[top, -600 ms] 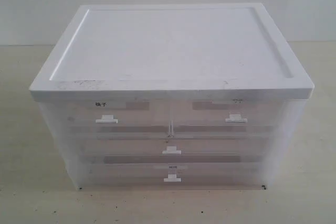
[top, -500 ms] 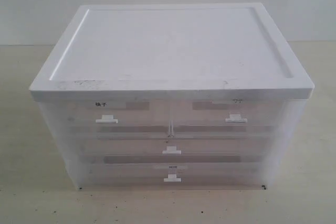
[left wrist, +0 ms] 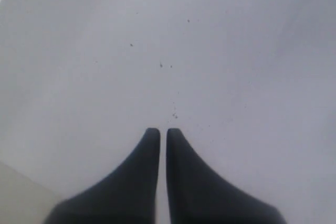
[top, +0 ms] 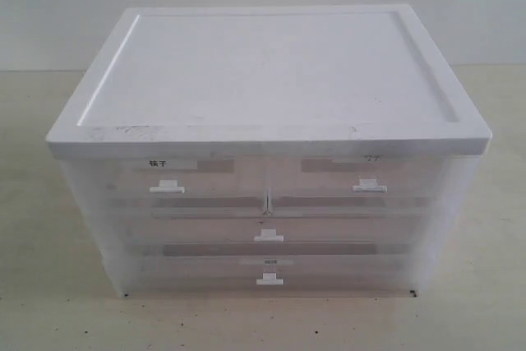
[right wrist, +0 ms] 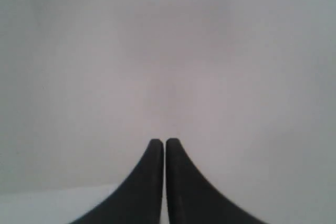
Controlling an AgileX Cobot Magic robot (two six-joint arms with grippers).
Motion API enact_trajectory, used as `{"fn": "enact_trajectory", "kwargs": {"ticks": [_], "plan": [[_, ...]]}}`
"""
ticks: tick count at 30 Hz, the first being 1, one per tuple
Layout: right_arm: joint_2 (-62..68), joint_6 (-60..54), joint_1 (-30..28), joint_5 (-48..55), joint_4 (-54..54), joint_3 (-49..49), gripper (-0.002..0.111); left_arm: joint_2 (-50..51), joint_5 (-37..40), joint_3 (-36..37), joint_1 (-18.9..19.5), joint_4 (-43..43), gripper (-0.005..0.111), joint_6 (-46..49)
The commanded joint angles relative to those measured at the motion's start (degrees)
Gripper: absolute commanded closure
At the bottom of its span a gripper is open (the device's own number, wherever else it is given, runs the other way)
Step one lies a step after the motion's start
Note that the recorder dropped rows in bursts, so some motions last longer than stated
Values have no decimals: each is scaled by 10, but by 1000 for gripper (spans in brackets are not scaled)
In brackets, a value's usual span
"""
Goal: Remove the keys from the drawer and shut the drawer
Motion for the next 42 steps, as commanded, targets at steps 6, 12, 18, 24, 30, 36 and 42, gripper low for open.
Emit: {"fn": "enact_trajectory", "kwargs": {"ticks": [6,12,18,24,30,36,42], "plan": [[-3,174,-1,-30,-16,-8,108,-1,-53,2,2,-6,102,-138],[-3,366,-1,-13,-252,-78,108,-1,-74,-8,2,93,102,-261],[77,518,-1,22,-410,-148,108,37,-189,-75,2,437,102,-456],[275,701,-1,-138,-689,-152,108,216,-472,-121,2,800,102,-526],[509,538,-1,-300,-708,-152,108,414,-541,-73,2,855,102,-340],[615,430,-1,-341,-736,-148,108,520,-541,-3,-16,831,102,-163],[682,352,-1,-348,-688,-148,108,613,-541,2,-78,737,102,-45]]}}
